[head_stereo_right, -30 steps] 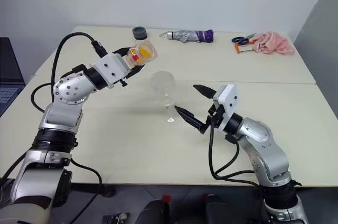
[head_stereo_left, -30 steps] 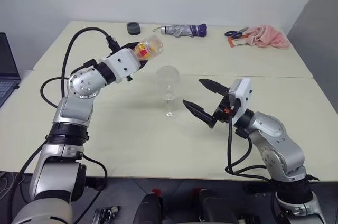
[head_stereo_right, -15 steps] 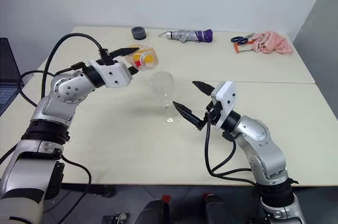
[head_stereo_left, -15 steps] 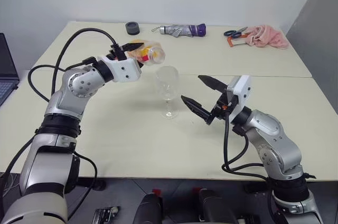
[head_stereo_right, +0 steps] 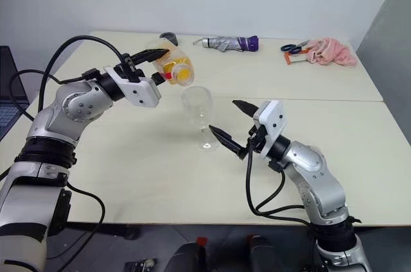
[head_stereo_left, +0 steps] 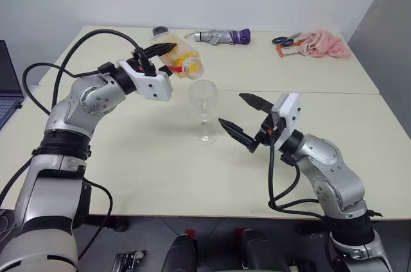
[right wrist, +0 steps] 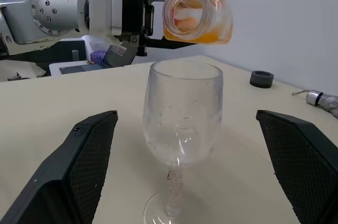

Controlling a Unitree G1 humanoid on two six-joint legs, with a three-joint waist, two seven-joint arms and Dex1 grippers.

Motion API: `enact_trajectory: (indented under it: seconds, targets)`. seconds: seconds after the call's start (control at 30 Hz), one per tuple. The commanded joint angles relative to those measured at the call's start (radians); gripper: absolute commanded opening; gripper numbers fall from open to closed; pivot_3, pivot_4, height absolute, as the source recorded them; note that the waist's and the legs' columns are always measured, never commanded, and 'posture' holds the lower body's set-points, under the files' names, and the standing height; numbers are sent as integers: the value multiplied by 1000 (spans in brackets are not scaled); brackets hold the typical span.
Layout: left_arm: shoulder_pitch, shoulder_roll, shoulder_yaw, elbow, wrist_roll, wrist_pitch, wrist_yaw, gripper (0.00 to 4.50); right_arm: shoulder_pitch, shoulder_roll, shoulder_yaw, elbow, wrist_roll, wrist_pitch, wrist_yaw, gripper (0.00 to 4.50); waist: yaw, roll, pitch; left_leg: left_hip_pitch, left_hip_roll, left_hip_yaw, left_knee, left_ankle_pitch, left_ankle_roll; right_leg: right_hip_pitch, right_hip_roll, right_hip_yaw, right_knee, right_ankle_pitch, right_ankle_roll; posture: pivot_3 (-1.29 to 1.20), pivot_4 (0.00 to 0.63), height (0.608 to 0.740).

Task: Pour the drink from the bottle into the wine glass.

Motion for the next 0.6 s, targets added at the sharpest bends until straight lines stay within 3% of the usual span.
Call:
enact_trajectory:
  seconds: [0.03,0.6]
  targets:
    - [-49,29,11,-9,12,-17,51,1681,-3,7,3,-20,-5,-24,-5,4500,0,0,0,0,0,0,0,0,0,0,0,0,0,0,0,0,150,740]
    - [-71,51,-3,2,71,-32,134,1681,14,11,12,-22,-14,-22,-6,4500,0,0,0,0,0,0,0,0,0,0,0,0,0,0,0,0,150,740]
